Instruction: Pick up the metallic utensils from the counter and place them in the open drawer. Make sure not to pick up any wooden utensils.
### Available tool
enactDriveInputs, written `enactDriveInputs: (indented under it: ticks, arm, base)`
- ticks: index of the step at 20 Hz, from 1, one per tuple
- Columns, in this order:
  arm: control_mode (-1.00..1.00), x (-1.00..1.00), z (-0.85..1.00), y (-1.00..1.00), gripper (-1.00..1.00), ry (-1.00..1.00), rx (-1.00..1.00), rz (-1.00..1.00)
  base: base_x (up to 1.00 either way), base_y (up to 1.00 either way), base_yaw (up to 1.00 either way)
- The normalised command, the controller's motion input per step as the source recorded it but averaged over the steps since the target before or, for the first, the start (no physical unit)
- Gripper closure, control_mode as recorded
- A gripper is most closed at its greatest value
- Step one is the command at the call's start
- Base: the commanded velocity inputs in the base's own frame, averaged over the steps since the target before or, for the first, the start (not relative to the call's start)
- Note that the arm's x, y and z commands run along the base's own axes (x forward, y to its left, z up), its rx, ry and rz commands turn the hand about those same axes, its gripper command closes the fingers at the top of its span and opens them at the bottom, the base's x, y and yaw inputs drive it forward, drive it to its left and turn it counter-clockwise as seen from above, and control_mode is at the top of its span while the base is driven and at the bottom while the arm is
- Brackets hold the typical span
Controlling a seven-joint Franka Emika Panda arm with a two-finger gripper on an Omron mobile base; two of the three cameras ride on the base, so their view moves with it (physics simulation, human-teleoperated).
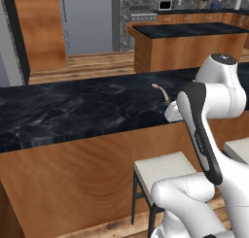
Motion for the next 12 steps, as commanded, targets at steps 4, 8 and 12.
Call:
enactDriveInputs:
  ticks: [4, 8, 12]
  arm:
    - [-1.0, 0.0, 0.0, 0.0, 1.0, 0.0, 0.0, 0.0]
    - [-1.0, 0.0, 0.0, 0.0, 1.0, 0.0, 0.0, 0.0]
    - [1.0, 0.0, 0.0, 0.0, 1.0, 0.0, 0.0, 0.0]
  base:
    - [0.0, 0.0, 0.0]
    - [0.0, 0.0, 0.0]
    - [-0.06, -0.04, -0.01]
